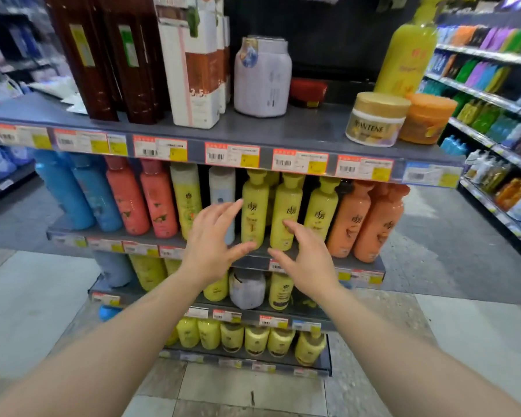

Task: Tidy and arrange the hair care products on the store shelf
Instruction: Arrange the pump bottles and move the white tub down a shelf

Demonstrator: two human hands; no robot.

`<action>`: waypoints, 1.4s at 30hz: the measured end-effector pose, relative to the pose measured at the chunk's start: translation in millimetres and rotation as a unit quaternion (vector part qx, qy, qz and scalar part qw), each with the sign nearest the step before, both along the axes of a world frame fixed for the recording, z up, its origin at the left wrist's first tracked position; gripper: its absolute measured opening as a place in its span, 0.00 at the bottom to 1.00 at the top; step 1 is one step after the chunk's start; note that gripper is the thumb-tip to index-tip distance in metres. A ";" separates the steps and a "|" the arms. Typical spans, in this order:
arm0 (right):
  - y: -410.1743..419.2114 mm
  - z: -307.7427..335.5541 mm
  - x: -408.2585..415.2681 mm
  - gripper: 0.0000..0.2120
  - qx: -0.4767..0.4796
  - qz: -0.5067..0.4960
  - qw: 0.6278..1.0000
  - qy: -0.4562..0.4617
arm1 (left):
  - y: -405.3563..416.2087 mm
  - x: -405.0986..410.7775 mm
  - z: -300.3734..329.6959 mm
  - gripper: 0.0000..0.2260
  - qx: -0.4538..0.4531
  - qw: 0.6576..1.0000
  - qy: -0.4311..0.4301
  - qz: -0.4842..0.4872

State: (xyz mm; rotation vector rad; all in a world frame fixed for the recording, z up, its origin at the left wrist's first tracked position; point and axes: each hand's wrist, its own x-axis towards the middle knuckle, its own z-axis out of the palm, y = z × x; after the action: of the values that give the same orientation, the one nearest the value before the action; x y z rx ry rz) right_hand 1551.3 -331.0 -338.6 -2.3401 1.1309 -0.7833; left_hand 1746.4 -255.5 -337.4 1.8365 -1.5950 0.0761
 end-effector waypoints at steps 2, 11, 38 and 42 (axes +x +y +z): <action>-3.8 -23.1 1.2 0.31 0.011 0.005 1.000 -0.003 | -4.4 1.4 -24.8 0.40 -0.004 1.000 -0.003 -0.002; -14.5 -143.0 12.7 0.28 0.036 0.033 0.998 0.025 | -1.5 -1.4 -141.8 0.39 0.009 0.999 0.029 0.008; -91.2 -304.2 112.9 0.49 0.065 -0.013 0.997 0.046 | -40.1 42.1 -313.8 0.43 0.035 0.998 0.024 0.052; -90.7 -303.9 112.6 0.48 0.075 -0.012 0.996 0.041 | -38.2 43.8 -314.4 0.41 0.038 0.998 0.021 0.050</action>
State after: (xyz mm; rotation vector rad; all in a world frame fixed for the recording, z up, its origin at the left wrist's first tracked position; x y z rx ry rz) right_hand 1663.9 -421.7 -642.5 -2.2557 1.2104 -0.5945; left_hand 1790.2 -293.7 -651.8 1.9633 -1.4955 0.0213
